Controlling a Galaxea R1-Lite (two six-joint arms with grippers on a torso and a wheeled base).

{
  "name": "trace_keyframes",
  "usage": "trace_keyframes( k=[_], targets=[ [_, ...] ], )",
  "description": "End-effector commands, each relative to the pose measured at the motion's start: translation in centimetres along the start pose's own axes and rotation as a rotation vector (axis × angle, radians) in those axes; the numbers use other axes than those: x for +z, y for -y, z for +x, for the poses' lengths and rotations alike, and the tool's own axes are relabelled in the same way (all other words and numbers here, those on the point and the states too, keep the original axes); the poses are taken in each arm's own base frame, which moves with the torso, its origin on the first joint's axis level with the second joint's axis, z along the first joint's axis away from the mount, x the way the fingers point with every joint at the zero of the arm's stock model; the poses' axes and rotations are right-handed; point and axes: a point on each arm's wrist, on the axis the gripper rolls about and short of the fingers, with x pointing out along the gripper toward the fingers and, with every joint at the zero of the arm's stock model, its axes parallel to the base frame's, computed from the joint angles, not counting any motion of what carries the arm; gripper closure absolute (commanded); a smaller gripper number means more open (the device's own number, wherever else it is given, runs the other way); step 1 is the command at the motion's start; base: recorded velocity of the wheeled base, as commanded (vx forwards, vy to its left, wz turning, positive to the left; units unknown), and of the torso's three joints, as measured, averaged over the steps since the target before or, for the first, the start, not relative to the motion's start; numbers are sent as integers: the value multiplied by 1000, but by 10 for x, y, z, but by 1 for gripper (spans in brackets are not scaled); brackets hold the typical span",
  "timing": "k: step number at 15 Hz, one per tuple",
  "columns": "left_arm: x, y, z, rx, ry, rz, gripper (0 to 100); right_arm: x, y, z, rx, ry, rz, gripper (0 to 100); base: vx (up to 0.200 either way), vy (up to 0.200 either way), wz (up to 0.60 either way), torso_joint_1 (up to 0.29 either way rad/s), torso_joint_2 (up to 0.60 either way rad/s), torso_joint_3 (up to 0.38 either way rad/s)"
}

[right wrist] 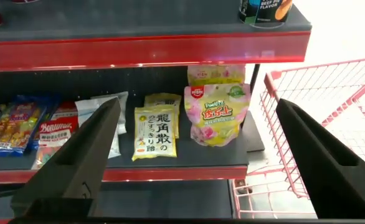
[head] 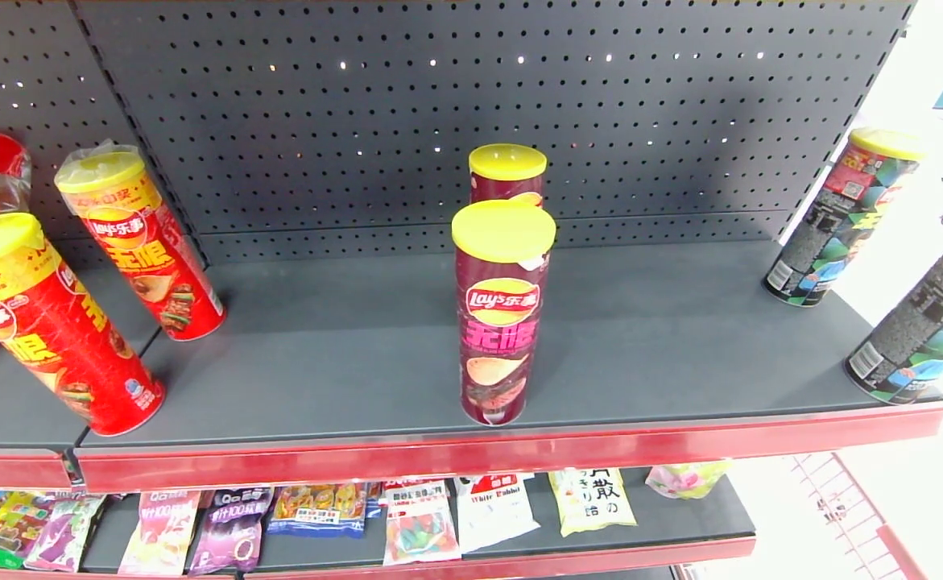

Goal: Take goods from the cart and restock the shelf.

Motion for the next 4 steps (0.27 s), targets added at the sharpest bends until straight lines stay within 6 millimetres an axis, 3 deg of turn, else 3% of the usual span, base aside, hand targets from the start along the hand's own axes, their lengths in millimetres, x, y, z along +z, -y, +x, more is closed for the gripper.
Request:
trace_keyframes(
  k=[1, 4],
  targets=[
    [0, 0, 0, 1, 0, 0, 0, 0, 0, 0, -1, -1, 0, 0, 0, 0, 0, 0, 0, 0],
    [0, 0, 0, 1, -1, 0, 0, 0, 0, 0, -12, -1, 0, 0, 0, 0, 0, 0, 0, 0]
  ],
)
